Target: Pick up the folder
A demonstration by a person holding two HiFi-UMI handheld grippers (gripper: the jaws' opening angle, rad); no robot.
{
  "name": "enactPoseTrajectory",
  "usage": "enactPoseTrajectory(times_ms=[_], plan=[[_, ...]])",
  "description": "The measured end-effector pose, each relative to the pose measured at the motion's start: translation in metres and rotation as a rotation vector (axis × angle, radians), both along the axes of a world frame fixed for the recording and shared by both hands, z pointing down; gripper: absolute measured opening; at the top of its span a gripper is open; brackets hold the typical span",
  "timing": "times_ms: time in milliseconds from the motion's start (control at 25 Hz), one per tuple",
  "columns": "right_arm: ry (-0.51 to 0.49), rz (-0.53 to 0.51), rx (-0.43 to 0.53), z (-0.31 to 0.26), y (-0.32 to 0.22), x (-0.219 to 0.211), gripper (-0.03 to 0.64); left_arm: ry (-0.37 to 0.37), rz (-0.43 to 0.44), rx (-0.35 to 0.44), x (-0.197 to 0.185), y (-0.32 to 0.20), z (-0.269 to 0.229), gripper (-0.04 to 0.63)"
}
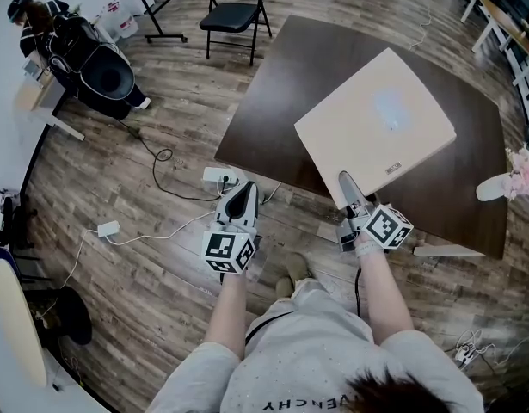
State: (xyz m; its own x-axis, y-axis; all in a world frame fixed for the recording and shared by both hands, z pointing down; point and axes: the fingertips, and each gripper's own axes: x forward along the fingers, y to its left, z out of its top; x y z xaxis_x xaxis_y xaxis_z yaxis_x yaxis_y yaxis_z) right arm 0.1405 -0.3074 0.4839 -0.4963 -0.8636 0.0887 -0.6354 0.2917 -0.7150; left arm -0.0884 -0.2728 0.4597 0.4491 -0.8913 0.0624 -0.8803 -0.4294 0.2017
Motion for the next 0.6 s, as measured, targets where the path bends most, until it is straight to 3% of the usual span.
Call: enactPoseTrajectory(times_ms=[240, 600], plan=[[0.062, 0.009, 0.03, -0.004, -0.003, 0.017, 0.262, 0.0, -0.003, 0.006, 0.01, -0.007, -0.005, -0.002], [0.073, 0.039, 0.05, -0.013, -0.006, 0.029, 0.259, -0.002, 0.002, 0.017, 0.014, -0.015, -0.013, -0.002]])
